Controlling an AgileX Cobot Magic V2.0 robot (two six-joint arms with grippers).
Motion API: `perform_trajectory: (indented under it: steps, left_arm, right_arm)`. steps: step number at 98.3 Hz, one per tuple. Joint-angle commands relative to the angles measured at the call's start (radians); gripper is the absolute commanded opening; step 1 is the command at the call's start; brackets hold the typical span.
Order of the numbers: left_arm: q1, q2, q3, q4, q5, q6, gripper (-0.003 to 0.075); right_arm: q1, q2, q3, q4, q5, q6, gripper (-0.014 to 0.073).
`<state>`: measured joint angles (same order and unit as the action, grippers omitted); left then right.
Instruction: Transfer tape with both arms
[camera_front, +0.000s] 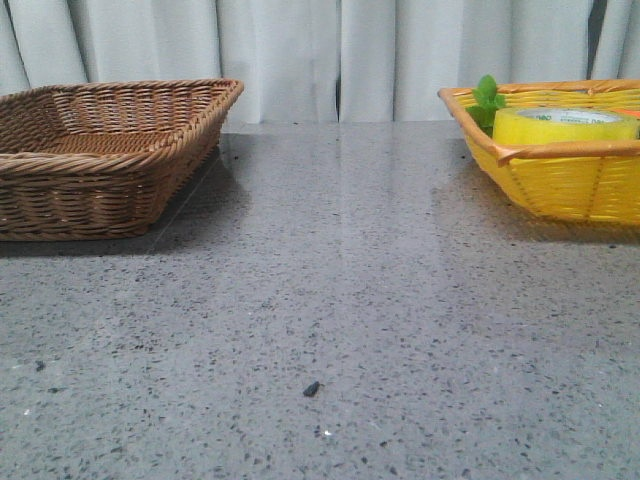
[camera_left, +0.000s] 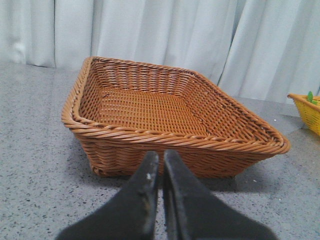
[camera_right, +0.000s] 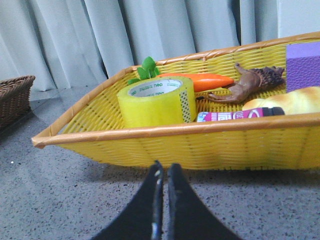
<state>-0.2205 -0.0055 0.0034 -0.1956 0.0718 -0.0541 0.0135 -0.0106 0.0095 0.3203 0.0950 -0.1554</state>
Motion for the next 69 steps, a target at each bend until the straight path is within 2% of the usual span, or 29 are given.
perform_trajectory:
  steps: [1,27,43,52,69]
  left_arm:
    - [0.001,-0.028,0.009,-0.022,-0.083,-0.003,-0.0021]
    - [0.001,-0.028,0.009,-0.047,-0.099,-0.003,-0.0021]
    - [0.001,-0.028,0.009,-0.143,-0.162,-0.003,-0.0021]
    - [0.001,-0.026,-0.005,-0.145,-0.166,-0.003,-0.0021]
    - [0.001,0.021,-0.092,-0.136,-0.124,-0.003,-0.0021]
  right_arm:
    - [-0.008,-0.02,0.022,0.018,-0.082,-0.006,-0.0074]
    - [-0.008,-0.02,0.022,0.033,-0.095,-0.006,-0.0074]
    - [-0.008,-0.02,0.022,0.293,-0.131,-0.006,-0.0074]
    - [-0.008,-0.02,0.006,0.432,-0.121,-0.006,-0.0074]
    - [-0.008,-0.016,-0.097,0.447,0.062,-0.025,-0.0074]
